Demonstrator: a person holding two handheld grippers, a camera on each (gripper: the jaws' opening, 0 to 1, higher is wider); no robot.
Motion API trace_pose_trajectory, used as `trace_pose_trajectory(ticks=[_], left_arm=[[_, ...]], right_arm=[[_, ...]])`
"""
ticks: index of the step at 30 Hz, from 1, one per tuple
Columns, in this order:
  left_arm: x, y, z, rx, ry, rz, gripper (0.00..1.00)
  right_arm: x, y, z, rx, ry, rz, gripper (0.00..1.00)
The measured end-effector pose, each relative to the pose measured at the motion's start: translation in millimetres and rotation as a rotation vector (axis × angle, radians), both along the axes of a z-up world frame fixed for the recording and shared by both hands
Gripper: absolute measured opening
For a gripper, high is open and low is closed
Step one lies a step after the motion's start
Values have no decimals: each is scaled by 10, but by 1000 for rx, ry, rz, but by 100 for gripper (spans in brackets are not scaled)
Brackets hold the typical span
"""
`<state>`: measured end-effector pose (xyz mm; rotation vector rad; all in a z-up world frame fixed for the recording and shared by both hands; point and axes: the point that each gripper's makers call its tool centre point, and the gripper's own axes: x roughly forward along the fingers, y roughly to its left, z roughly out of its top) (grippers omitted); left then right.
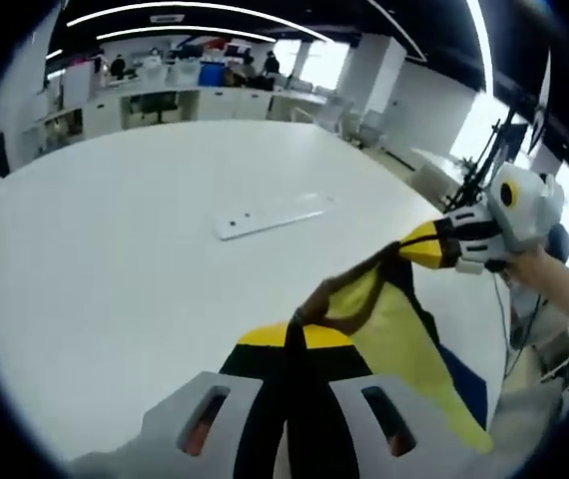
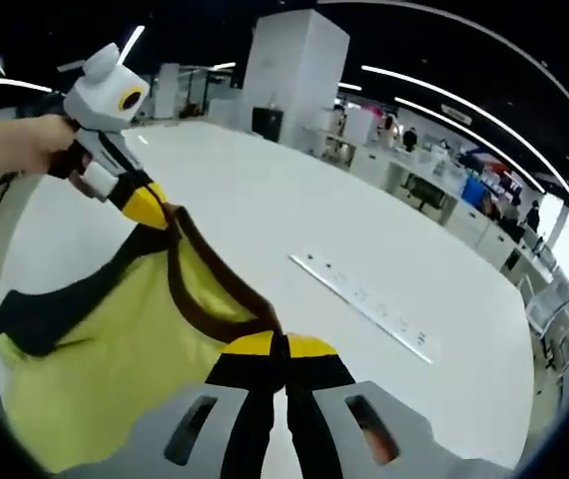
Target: Fold the garment on the visible template until the final outline fits inside the template.
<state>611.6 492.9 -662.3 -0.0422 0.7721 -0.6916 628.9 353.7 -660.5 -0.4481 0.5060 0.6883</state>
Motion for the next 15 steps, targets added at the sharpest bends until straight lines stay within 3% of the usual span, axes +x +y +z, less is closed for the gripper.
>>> trace_pose_trajectory(ticks=[9, 15], left_arm=[[120, -21, -260, -19, 60, 0, 0], [194, -7, -382, -3, 64, 6, 0]], right_arm=[[261, -38, -287, -46, 27, 8, 2], [364, -6, -417, -68, 33, 20, 2]])
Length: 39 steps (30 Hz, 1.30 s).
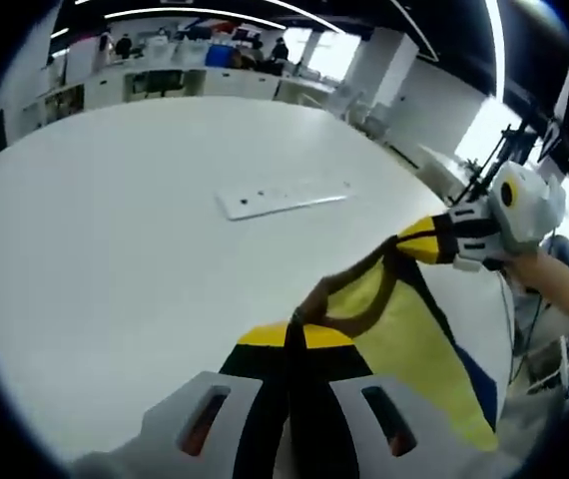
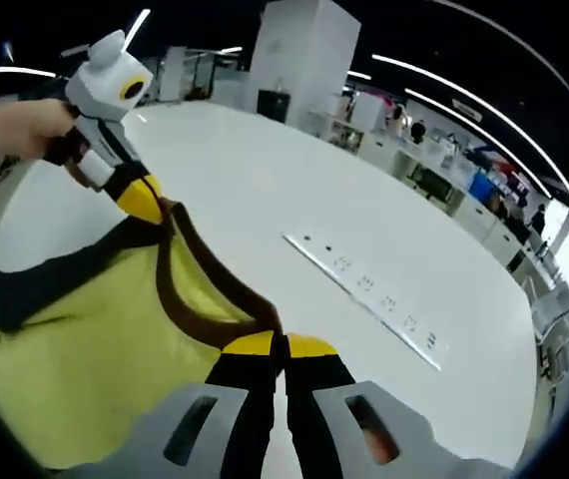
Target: Fold the garment on the visible template until the final outline fits inside the template.
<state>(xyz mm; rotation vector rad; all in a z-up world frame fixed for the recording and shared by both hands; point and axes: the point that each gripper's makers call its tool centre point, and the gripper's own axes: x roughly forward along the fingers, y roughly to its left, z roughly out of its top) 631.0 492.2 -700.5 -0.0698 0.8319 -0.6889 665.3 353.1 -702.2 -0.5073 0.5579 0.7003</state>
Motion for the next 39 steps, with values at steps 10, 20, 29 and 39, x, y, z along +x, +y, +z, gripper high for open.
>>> trace_pose_trajectory(ticks=[10, 20, 29, 39], left_arm=[[116, 54, -249, 20, 49, 4, 0], [244, 113, -363, 19, 84, 36, 1], [315, 96, -435, 24, 94, 50, 2], [338, 106, -501, 36, 103, 57, 4]], right_arm=[[128, 66, -206, -21, 25, -3, 2], [263, 91, -328, -32, 32, -1, 2], [334, 67, -420, -44, 34, 0, 3], [348, 62, -522, -49, 43, 3, 3]])
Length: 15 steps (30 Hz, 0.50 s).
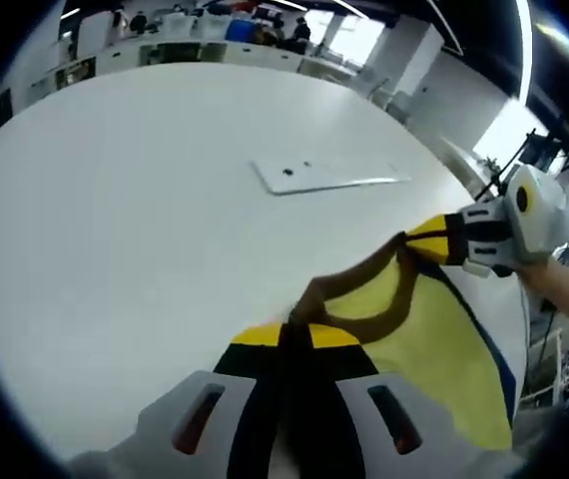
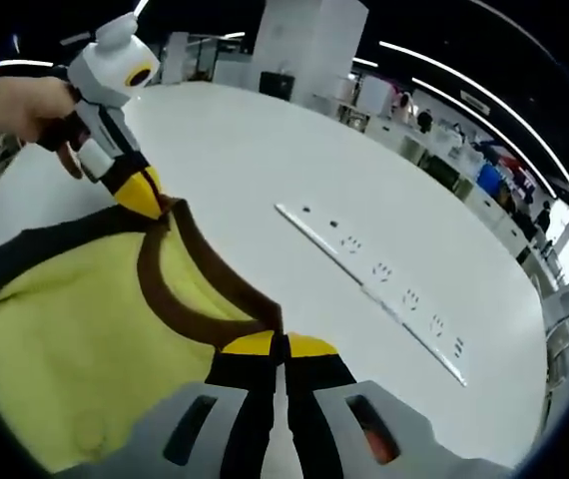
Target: Fold the garment on the visible template until the final outline fits inside the template.
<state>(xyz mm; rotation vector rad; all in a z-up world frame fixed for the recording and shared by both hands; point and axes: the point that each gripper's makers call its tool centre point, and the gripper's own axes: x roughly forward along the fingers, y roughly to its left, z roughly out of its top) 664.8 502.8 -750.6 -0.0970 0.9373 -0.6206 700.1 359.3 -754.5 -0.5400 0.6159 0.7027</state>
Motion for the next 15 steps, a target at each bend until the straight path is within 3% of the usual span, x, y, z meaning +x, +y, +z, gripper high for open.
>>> trace_pose_trajectory(ticks=[15], left_arm=[[23, -17, 6, 21, -15, -7, 6]], right_arm=[[26, -13, -13, 23, -17, -8, 4]])
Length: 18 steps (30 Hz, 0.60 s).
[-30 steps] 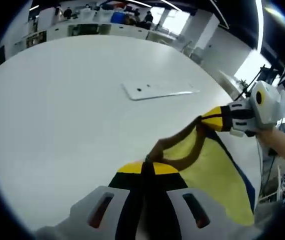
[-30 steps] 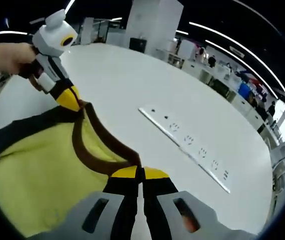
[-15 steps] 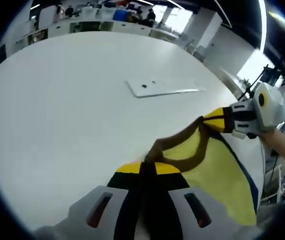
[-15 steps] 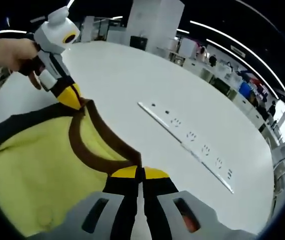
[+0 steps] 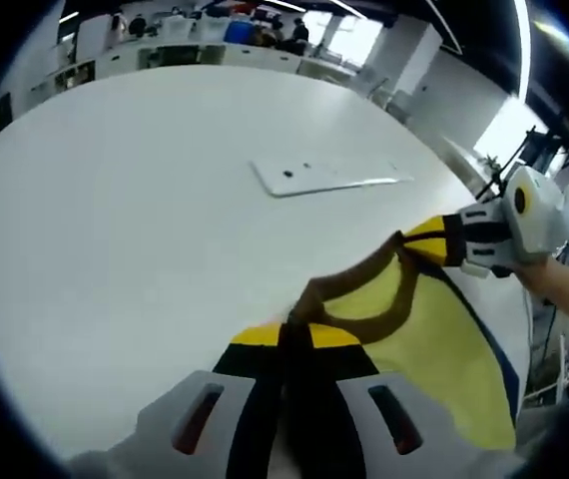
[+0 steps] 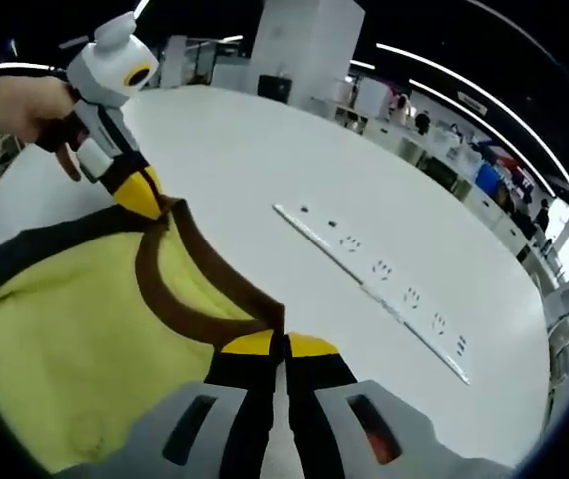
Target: Fold the garment on the visible template until the final outline fits inside the template.
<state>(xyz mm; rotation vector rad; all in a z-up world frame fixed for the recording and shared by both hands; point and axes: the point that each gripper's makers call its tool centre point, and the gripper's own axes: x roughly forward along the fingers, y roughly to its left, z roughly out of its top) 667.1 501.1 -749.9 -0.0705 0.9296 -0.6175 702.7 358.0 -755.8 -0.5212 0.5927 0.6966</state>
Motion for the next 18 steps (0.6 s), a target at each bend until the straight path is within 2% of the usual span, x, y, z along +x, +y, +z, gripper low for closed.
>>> trace_pose_trajectory(ticks=[3, 12, 18], left_arm=[[16, 8, 6, 9, -7, 1, 10], [-30, -24, 51, 34, -22, -9, 12], [59, 35, 50, 41, -28, -12, 15]], right_arm=[[3, -11, 10, 6, -1, -7, 5], [-76, -73, 46, 12, -16, -21, 9], [-158, -138, 137, 27, -24, -37, 11]])
